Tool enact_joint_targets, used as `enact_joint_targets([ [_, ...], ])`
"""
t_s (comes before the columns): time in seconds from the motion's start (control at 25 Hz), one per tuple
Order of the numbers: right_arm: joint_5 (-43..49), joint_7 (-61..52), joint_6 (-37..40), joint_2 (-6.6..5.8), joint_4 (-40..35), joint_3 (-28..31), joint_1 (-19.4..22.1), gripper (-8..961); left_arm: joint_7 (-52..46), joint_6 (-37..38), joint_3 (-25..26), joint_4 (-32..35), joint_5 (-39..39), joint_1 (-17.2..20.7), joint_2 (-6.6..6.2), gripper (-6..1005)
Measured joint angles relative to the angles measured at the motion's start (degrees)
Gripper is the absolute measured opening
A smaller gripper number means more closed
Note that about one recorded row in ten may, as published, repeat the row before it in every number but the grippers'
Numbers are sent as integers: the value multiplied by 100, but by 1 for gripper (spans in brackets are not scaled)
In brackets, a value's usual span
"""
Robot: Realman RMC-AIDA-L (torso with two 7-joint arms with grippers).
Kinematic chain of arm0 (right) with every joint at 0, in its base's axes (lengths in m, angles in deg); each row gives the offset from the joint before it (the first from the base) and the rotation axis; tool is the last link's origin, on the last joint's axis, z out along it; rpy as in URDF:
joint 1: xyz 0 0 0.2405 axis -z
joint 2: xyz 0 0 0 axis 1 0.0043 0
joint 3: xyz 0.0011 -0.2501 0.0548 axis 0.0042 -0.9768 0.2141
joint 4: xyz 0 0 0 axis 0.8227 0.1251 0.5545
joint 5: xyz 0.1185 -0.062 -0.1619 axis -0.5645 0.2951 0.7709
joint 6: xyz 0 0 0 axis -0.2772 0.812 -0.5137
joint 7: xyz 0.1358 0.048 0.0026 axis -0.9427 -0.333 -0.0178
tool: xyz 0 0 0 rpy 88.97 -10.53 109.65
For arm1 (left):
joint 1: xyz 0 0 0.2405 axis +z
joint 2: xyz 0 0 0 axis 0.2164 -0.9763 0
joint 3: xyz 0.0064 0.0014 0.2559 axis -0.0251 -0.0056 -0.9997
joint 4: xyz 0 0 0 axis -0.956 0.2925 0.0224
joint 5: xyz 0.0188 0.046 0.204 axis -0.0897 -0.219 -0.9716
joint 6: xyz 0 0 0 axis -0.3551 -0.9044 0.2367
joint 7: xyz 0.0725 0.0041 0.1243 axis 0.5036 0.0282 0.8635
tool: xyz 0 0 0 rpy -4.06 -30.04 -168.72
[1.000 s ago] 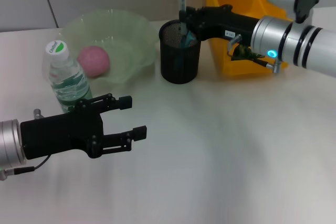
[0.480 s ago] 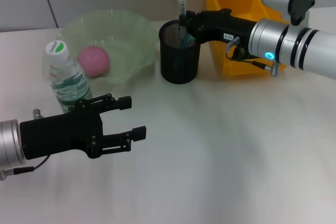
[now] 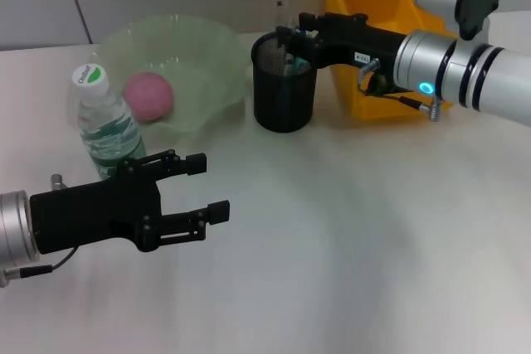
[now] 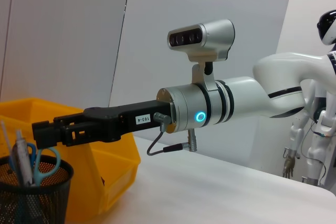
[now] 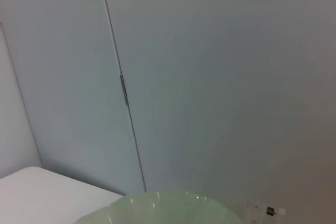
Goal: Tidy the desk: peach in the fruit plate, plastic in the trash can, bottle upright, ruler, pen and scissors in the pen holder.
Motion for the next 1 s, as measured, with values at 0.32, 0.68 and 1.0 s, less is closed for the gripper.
enact_joint_targets([
  [0.32,-140,-131,277,-2,-99,80,109,552,-9,5,5,0,0,20,9,802],
  [0.68,-1609,-175,2562,-138,-438,199,1097,608,-91,102,-31,-62,10,18,9,802],
  [1.0,-879,-850,4429,-588,-399,328,1558,609,-251,284,-49,-62,15,21,7,802],
])
